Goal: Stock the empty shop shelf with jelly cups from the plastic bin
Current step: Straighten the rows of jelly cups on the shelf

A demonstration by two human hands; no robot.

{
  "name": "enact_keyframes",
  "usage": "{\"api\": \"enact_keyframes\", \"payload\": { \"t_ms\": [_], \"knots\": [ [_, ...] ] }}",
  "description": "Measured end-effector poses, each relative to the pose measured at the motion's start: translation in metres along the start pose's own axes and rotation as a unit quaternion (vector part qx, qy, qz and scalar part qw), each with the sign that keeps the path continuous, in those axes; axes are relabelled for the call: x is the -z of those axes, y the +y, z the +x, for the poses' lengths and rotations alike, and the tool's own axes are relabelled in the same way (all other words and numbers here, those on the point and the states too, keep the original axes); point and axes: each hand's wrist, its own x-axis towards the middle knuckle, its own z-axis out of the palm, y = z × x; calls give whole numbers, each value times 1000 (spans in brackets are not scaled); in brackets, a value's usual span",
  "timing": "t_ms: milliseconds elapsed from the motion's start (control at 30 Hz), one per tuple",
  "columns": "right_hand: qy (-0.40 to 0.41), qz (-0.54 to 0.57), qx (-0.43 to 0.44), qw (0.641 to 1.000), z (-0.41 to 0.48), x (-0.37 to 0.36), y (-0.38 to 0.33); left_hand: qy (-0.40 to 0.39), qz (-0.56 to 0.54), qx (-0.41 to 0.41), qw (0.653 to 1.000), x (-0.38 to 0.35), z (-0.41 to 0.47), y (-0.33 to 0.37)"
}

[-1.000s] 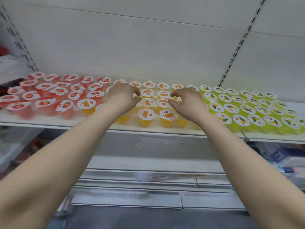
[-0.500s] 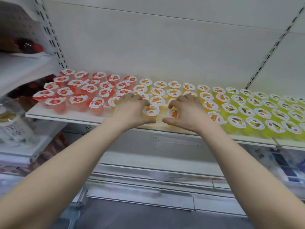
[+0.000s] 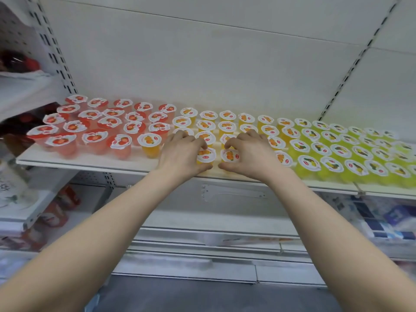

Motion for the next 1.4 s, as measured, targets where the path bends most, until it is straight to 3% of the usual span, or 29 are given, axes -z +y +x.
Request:
{"api": "enact_keyframes", "payload": {
  "t_ms": [233,367,600,1100,1400],
  "knots": [
    [58,85,-33,994,27,9,5,11,-7,-9,1000,-3,-1,-17],
    [41,90,-50,994,63,11,-2,31,-51,23,998,6,21,-42],
    [31,88,-89,992,126,-9,-13,11,-7,20,1000,7,88,-88],
    [-53,38,-161,985,188,-25,-18,-98,12,12,995,-18,175,-98],
    [-6,63,-188,980,195,-31,-24,-84,-29,39,995,-25,184,-109]
  ]
}}
